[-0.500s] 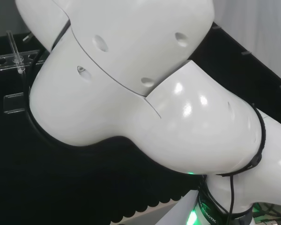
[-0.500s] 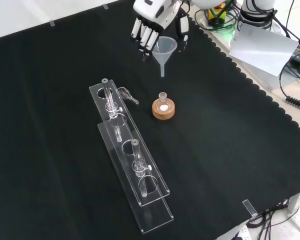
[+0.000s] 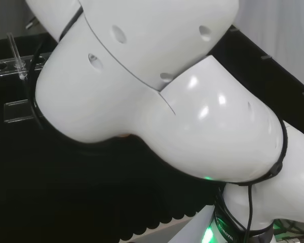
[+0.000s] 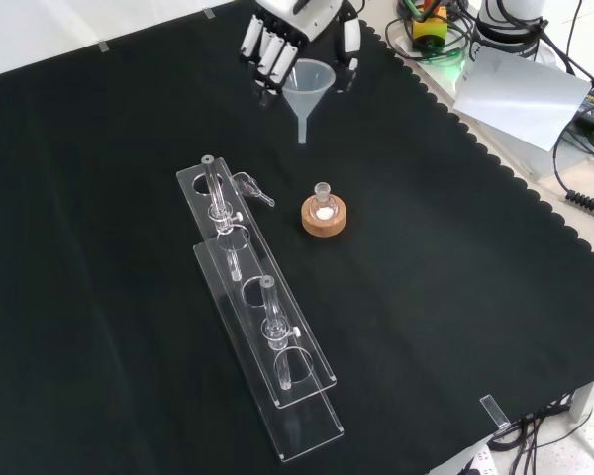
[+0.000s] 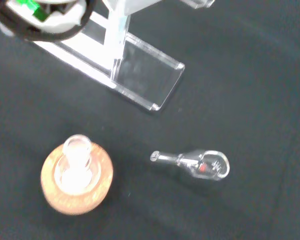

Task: Put the funnel back on the funnel stand.

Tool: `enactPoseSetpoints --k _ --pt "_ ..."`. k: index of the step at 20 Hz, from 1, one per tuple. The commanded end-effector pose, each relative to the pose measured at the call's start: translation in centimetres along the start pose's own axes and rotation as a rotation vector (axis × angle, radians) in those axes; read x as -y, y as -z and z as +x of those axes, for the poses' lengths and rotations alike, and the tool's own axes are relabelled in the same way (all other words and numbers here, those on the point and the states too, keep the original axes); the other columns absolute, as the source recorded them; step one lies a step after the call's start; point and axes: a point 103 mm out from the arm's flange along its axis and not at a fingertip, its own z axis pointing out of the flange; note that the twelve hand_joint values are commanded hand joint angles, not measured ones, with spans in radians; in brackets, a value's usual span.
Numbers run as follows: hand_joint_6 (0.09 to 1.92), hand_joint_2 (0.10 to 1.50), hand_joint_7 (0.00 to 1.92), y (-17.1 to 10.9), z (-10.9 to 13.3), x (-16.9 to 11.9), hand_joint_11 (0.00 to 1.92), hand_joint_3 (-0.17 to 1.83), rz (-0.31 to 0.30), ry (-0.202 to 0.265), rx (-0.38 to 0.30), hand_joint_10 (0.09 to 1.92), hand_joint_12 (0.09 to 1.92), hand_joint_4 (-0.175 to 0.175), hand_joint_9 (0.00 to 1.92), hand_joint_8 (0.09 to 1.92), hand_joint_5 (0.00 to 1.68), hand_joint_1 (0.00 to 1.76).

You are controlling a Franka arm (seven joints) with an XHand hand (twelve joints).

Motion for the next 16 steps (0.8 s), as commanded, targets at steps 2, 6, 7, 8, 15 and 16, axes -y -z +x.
enactPoseSetpoints --k 2,6,7,8,15,16 --pt "0.49 0.68 0.64 2.3 -2.4 -2.5 0.63 0.57 -0.049 -0.066 -0.011 0.43 1.27 -0.03 1.05 0.67 0.57 0.86" --pt "0.49 0.68 0.64 2.9 -3.5 -4.3 0.64 0.57 -0.06 -0.075 -0.015 0.43 1.27 -0.03 1.05 0.67 0.57 0.86" --pt "0.5 0.68 0.64 3.1 -3.7 -4.7 0.64 0.57 -0.059 -0.071 -0.018 0.43 1.27 -0.03 1.05 0.67 0.57 0.86" --pt "0.5 0.68 0.64 3.3 -3.8 -5.2 0.64 0.57 -0.065 -0.068 -0.018 0.43 1.27 -0.03 1.05 0.67 0.57 0.86" --pt "0.51 0.68 0.63 4.2 -3.9 -8.2 0.64 0.57 -0.08 -0.05 -0.009 0.43 1.27 -0.03 1.05 0.67 0.57 0.86" --pt "0.51 0.69 0.63 4.2 -3.9 -8.6 0.64 0.57 -0.081 -0.049 -0.007 0.43 1.27 -0.03 1.05 0.67 0.57 0.86"
